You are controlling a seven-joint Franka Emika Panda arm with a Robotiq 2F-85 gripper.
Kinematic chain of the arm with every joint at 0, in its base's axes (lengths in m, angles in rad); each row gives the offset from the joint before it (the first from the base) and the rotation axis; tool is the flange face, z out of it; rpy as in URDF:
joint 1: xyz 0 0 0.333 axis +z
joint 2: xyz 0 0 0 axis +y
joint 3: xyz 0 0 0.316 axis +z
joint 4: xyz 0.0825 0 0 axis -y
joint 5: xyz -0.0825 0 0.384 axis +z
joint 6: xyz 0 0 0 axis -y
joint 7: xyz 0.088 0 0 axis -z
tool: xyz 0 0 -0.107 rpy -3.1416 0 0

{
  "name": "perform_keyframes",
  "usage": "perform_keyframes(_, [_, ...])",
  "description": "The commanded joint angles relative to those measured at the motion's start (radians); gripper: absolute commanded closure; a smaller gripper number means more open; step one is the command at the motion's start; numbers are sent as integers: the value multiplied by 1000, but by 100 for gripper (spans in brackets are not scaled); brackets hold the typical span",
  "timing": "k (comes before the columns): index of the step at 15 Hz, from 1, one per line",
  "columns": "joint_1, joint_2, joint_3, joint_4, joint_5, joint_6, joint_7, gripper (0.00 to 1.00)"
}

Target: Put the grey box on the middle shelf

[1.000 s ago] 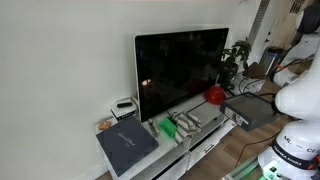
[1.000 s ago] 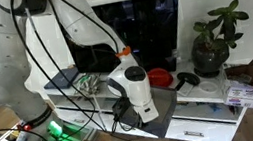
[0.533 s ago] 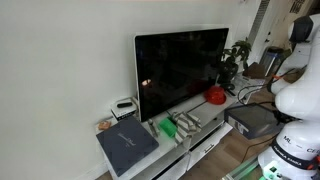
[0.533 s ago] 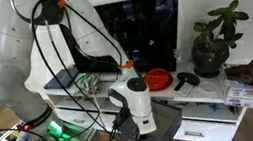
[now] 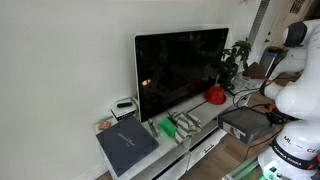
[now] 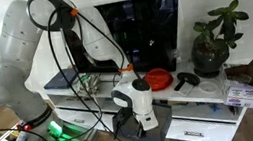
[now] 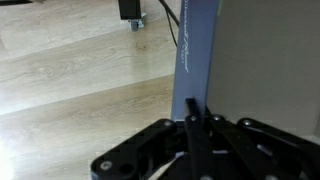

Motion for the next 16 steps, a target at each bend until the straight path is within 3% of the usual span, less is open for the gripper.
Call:
perform_keyframes(1, [15,40,43,35,-61,0,28,99])
perform_keyframes(9, [126,128,44,61,-175,-24,56,99])
perform_keyframes(16, [164,156,87,67,-180,-6,42,99])
